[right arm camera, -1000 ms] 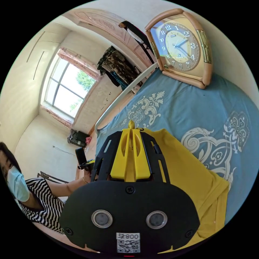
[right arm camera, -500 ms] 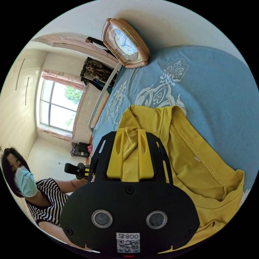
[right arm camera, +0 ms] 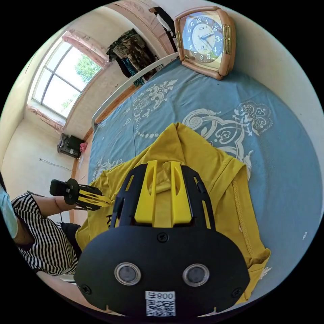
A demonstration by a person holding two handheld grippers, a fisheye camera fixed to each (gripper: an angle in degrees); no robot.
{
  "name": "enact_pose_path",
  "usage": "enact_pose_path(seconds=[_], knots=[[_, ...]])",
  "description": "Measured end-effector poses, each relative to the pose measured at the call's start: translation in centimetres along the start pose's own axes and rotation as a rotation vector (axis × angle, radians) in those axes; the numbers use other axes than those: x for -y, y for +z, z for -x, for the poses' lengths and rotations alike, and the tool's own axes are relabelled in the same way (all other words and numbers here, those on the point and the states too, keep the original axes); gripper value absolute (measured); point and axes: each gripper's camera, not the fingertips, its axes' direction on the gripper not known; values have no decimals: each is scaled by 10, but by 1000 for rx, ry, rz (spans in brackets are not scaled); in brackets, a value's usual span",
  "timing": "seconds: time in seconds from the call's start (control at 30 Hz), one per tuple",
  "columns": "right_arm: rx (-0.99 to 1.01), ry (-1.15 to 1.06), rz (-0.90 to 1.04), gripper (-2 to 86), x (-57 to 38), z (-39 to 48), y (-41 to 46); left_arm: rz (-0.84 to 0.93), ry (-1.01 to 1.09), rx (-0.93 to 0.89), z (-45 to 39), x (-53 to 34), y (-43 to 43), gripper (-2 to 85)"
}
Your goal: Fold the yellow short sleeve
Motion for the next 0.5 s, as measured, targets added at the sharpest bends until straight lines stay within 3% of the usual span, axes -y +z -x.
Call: enact_pose_path(seconds=[0.1, 0.17, 0.4, 0.5], knots=[[121, -30, 82, 33, -16, -1, -9, -10, -5, -5, -10, 1, 4, 17], [63, -5, 121, 27, -29, -3, -16, -19, -9, -7, -15, 1, 6, 17], [-31, 154, -66, 44, -53, -10, -53, -22, 13, 19, -35, 5, 12, 16], [-29, 157, -33, 74, -44, -1, -43, -11, 35, 37, -43, 8, 17, 15]])
